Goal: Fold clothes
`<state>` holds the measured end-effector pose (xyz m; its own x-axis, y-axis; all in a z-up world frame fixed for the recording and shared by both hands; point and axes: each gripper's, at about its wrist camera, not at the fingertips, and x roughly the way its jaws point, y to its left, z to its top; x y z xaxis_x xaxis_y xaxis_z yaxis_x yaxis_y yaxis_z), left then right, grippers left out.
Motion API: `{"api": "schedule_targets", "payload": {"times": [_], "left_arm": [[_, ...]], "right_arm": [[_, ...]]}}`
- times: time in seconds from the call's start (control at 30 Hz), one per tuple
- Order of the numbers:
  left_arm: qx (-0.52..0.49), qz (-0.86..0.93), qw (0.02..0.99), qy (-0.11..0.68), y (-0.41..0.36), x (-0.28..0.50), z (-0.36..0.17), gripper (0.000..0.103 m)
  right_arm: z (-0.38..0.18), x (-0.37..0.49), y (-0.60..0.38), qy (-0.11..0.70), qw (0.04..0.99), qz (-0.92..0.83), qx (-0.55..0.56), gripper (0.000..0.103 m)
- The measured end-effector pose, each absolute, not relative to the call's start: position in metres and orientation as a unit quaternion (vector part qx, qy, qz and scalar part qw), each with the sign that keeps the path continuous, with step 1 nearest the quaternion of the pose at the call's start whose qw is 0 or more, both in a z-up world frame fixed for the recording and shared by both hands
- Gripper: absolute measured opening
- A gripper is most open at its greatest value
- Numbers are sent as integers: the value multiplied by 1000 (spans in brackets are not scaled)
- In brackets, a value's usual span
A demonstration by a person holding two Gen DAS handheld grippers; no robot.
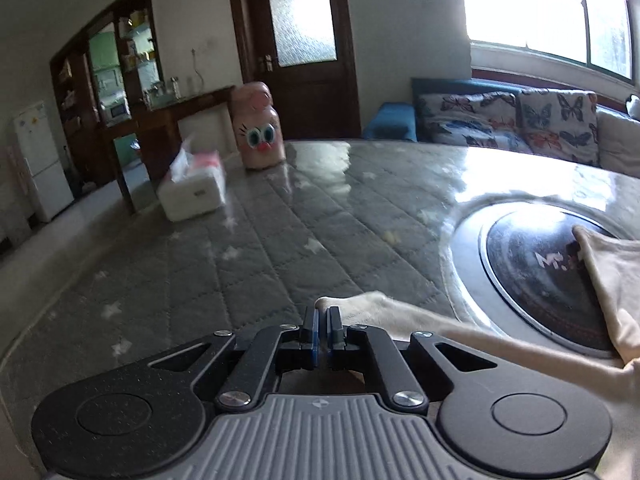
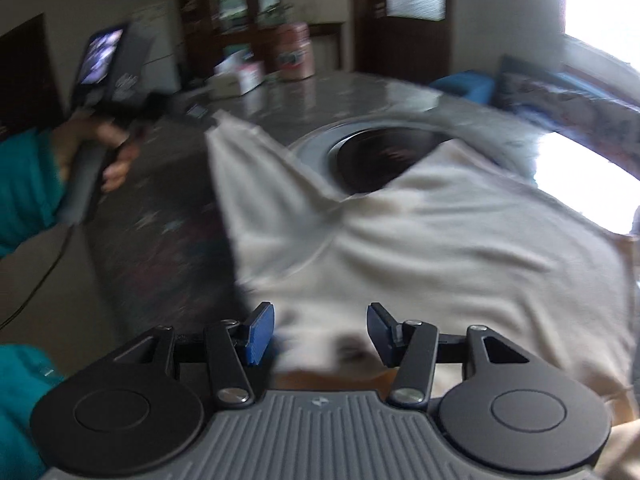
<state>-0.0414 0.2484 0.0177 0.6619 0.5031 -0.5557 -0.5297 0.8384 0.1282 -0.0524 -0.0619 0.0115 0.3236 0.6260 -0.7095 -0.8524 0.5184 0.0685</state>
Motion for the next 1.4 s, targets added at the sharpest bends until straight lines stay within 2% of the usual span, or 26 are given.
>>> {"api": "schedule_targets", "payload": {"times": [0.23, 0.33, 0.5, 0.63, 0.7, 1.0, 1.4], "left_arm": [[-34, 304, 895, 324, 267, -56, 10, 4], [-36, 307, 893, 325, 270, -60, 11, 9], [-41, 313, 890, 328, 274, -67, 13, 13], [-41, 293, 900, 320, 268, -67, 22, 22], [-36, 271, 908, 318, 258, -65, 26, 26], [-39, 101, 940, 323, 182, -41, 33, 35], [-17, -114, 925, 361, 63, -23, 18, 46]], "right_arm": [[9, -82, -58, 341, 767, 511, -184, 52], [18, -85, -64, 338, 770, 515, -168, 52], [34, -76, -92, 333, 809, 471, -116, 52], [38, -56, -130, 339, 857, 383, -68, 52], [38, -45, -152, 345, 878, 330, -46, 52], [27, 9, -245, 350, 932, 88, -19, 47], [-3, 58, -294, 381, 924, -23, 12, 46]]}}
